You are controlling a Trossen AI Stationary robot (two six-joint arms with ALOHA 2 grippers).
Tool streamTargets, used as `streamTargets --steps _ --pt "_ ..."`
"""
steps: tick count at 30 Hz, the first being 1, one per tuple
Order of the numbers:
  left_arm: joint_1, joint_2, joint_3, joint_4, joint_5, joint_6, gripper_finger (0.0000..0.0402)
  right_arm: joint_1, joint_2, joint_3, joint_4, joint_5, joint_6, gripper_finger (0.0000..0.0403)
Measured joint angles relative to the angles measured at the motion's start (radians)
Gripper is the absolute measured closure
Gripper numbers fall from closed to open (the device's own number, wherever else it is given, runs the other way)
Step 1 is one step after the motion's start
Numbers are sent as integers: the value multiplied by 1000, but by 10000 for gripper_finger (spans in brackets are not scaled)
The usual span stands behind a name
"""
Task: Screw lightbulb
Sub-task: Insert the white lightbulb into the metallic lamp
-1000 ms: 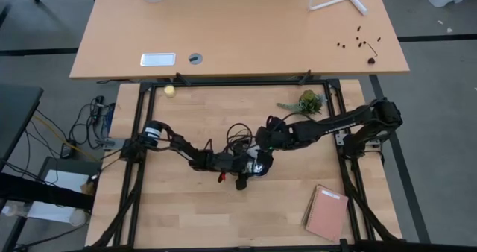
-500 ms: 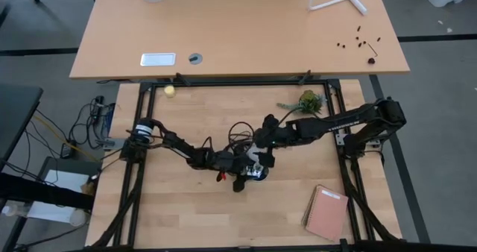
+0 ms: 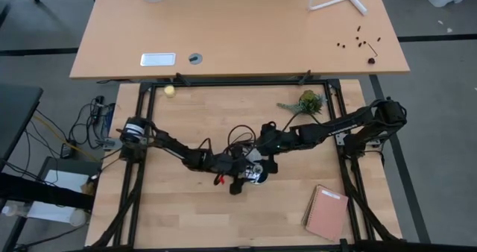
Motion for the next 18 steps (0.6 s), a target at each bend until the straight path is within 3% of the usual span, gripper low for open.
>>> streamTargets --steps 12,18 --pt "-40 -103 1 -150 -24 -9 122 -14 2 -4 30 -89 -37 31" --pt "-66 -155 1 -270 -228 13 122 -36 2 -4 17 -128 -53 44"
